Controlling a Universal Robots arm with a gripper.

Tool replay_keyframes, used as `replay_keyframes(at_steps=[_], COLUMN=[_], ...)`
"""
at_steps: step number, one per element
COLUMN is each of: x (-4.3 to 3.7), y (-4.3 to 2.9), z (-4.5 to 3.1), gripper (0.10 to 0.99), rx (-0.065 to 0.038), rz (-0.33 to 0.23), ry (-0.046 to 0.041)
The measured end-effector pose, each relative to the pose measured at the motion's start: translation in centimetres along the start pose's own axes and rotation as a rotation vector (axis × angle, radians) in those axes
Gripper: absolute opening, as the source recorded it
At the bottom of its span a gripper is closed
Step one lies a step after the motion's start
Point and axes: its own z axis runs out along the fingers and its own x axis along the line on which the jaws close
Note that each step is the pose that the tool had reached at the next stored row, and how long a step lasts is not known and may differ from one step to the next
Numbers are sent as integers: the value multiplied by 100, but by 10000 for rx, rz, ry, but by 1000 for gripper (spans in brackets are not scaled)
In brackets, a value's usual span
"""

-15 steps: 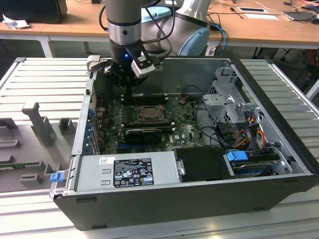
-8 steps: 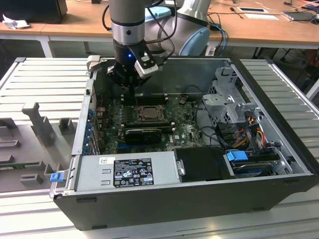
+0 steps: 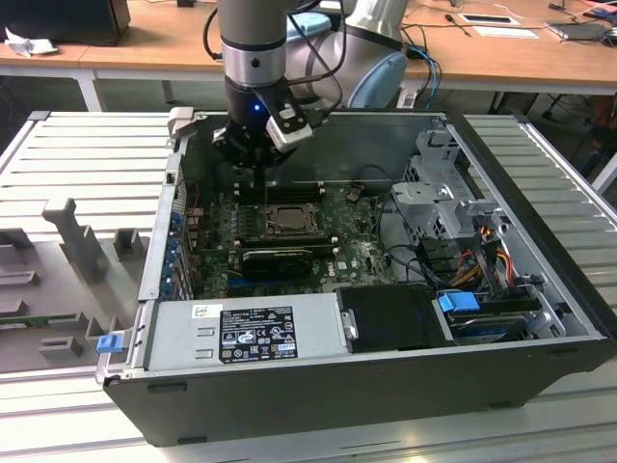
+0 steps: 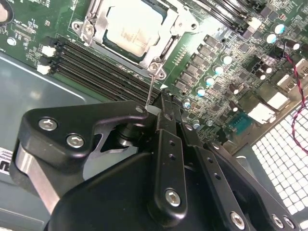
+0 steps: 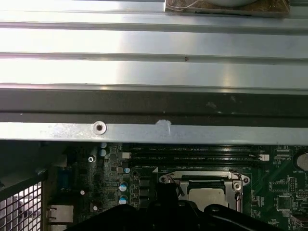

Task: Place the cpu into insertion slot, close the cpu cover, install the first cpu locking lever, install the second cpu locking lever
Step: 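Install the first cpu locking lever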

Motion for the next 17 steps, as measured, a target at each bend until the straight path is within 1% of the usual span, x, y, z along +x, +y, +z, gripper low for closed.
replay_keyframes(at_steps=[17], x=[-127], y=[-2], z=[2], gripper=[106], rx=[0], rz=[0], ry=[0])
